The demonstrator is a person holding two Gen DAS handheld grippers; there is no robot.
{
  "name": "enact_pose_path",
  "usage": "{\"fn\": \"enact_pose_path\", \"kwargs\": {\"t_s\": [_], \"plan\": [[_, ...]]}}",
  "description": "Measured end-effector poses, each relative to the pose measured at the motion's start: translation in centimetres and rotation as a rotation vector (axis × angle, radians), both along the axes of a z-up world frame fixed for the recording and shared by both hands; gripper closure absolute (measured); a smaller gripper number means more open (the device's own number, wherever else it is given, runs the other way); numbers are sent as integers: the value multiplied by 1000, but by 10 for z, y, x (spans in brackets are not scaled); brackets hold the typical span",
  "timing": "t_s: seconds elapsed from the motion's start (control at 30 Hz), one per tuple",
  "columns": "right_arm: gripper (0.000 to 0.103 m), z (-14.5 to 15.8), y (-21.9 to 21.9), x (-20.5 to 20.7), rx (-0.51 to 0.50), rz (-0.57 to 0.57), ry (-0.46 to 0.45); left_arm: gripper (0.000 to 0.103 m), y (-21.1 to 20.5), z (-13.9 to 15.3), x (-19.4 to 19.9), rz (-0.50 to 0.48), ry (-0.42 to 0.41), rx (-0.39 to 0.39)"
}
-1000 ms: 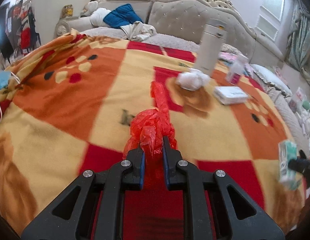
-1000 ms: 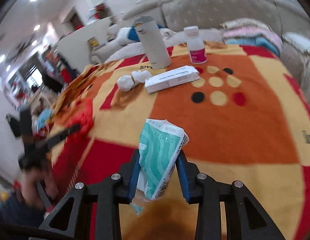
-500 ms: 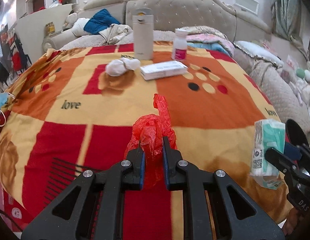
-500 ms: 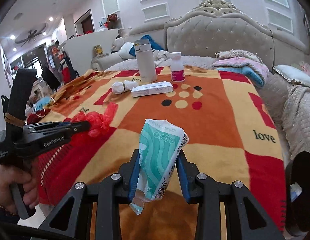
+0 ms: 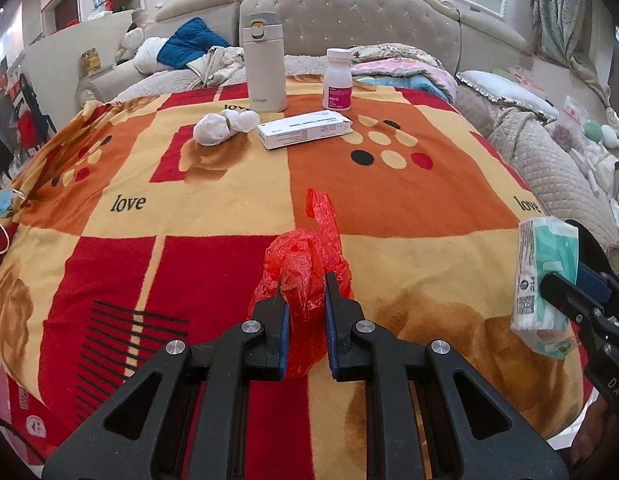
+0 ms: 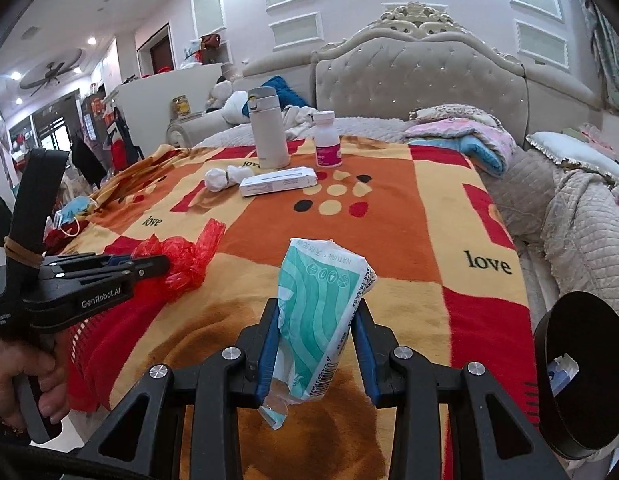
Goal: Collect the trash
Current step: 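Carry the red bag and teal tissue pack over the black bin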
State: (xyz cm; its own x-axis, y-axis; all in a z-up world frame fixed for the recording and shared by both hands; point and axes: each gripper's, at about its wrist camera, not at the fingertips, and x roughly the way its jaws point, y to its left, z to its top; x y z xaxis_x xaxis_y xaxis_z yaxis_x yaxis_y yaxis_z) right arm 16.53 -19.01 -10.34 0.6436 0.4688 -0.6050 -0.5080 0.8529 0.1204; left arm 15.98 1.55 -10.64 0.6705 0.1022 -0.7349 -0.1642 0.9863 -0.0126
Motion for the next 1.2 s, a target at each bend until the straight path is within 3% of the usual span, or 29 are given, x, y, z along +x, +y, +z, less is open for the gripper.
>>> {"fn": "enact_pose_path", "kwargs": {"t_s": [0.43,0.63,0.97,1.07,1.2], "plan": [[69,-1,-10,2,4,-42,-5,91,-7,-1,2,-24,7,2],[69,-1,-43,6,17,-129,0,91,-34,5,4,-108,-12,2],[69,0,-155,7,67,-491,24,91,-142,31,19,-530,-95,-131],[69,-6,-186,8,68,-601,58,91,-173,35,31,-614,-94,-163],[69,-6,-215,6,63,-663,53,91,-214,30,42,-702,-75,-172]]}}
